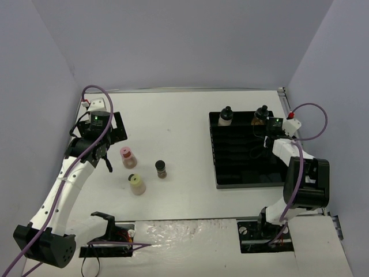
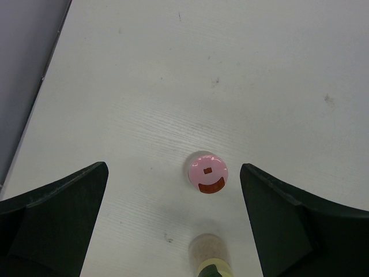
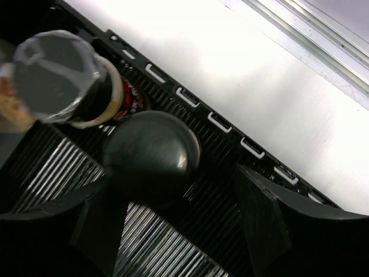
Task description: Organize the condiment bottles
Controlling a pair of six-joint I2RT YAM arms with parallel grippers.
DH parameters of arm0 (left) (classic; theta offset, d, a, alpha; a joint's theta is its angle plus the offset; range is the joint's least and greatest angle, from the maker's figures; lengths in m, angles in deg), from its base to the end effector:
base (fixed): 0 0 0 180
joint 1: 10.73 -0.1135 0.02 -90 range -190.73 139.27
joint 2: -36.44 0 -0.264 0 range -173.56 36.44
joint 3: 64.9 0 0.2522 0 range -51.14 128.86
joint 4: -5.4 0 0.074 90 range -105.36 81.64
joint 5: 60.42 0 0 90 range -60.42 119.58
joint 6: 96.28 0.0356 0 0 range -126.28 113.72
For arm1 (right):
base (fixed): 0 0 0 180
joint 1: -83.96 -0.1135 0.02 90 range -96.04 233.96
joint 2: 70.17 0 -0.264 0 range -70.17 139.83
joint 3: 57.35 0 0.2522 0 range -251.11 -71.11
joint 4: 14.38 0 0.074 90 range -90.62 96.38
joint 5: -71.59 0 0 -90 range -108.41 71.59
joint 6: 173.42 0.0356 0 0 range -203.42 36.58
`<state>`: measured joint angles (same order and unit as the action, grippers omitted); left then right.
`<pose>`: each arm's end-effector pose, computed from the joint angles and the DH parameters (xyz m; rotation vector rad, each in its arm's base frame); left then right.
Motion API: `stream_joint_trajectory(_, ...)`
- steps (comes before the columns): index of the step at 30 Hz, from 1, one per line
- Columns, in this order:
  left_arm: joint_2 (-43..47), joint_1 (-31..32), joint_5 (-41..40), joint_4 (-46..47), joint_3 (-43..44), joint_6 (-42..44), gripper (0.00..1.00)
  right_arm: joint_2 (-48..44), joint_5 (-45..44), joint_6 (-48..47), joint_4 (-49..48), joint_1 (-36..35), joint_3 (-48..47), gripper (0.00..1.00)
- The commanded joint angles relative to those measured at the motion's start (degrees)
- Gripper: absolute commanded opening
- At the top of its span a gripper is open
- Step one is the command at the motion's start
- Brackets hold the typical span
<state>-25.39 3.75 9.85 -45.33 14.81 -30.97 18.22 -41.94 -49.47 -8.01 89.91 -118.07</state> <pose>0.2215 -0.0448 0.3653 -0.3845 2.0715 -0.0393 0.3211 -0.0478 0.2006 0.9353 1.8954 -0.1545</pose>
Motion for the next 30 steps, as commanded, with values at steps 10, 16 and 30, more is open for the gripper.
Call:
stream_joint_trajectory(10,0.65,-0.42,-0.74,2.96,1.81,-0.71,0.97,-16.73,-0.41,1.42,11.62,-7.56,-3.83,0.74)
stream_joint_trajectory(16,0.65,-0.42,-0.49,2.96,1.77,-0.8,0.97,-18.72,2.41,0.31,15.03,-17.66,-6.77,0.75)
stream_joint_trajectory(30,1.14,-0.72,-1.86,2.55,1.81,-0.36,0.97,5.58,-0.41,-3.6,20.4,-55.12,-29.67,0.75)
